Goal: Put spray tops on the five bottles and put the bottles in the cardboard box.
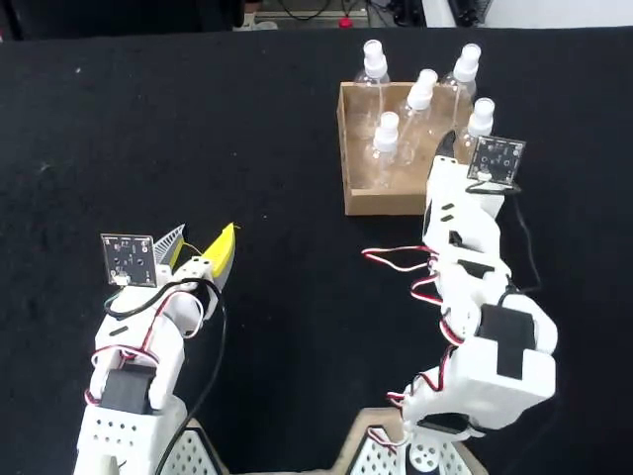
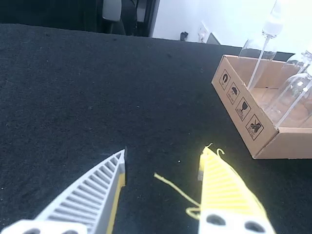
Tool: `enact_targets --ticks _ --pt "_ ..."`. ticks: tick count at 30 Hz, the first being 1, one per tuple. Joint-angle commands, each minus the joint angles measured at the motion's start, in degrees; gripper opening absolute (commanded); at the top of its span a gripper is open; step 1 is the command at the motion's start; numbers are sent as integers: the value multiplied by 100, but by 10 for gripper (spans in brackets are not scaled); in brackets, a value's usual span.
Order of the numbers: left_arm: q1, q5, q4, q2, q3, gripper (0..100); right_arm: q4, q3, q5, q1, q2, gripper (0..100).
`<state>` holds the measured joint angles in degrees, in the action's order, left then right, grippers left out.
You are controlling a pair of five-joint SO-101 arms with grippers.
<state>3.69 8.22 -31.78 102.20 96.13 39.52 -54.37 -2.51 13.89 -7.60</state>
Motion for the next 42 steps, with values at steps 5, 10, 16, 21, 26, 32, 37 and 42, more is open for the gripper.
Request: enact_targets --ticks 5,10,16,21,26,32,37,42 --pt "-13 -18 -26 44 127 238 9 48 -18 -35 -4 163" --pt "-13 -18 -26 44 127 238 9 48 -18 -35 -4 166" --pt "-13 -18 -26 44 127 238 -9 40 -18 -70 -4 335" --pt "-13 -18 -26 44 127 238 -9 31 -44 -70 -4 377" --pt "-13 -18 -26 44 127 238 9 40 -18 -62 -4 374" --pt "-13 -18 -26 44 127 238 0 -4 -18 -26 198 376" --pt "-13 -18 -26 44 127 238 -18 -391 -18 -62 945 377" --pt "-13 -18 -26 53 127 238 -26 -646 -18 -105 1262 377"
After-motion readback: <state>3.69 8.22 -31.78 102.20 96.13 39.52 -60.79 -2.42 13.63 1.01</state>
